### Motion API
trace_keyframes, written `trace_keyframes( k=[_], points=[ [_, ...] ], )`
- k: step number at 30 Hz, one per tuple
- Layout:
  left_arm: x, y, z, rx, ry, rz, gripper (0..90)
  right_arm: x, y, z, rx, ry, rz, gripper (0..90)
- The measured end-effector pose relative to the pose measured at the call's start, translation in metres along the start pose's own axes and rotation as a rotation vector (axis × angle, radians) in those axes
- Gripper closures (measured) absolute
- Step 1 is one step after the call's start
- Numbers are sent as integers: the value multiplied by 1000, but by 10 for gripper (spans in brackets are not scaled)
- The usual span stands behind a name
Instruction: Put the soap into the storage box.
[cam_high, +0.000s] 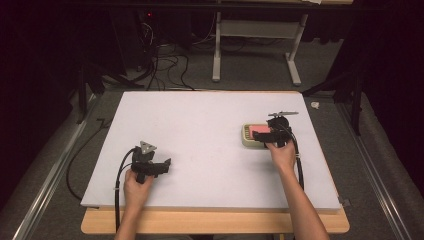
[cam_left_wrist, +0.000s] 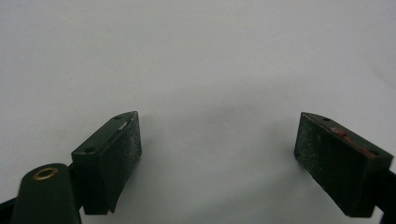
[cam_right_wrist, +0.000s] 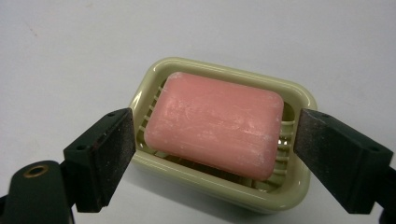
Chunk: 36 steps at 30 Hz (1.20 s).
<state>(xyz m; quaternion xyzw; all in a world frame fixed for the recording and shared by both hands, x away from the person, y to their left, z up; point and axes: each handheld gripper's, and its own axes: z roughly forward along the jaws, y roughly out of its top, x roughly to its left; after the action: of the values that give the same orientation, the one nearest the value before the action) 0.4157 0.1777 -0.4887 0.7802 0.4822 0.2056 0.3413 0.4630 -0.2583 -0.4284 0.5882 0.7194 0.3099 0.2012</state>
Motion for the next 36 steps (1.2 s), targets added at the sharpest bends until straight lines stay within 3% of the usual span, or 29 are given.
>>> trace_keyframes(
  k=[36],
  points=[
    [0, 0, 0, 0, 1, 0, 154, -2, -9, -55, -138, 25, -55, 158]
  ],
)
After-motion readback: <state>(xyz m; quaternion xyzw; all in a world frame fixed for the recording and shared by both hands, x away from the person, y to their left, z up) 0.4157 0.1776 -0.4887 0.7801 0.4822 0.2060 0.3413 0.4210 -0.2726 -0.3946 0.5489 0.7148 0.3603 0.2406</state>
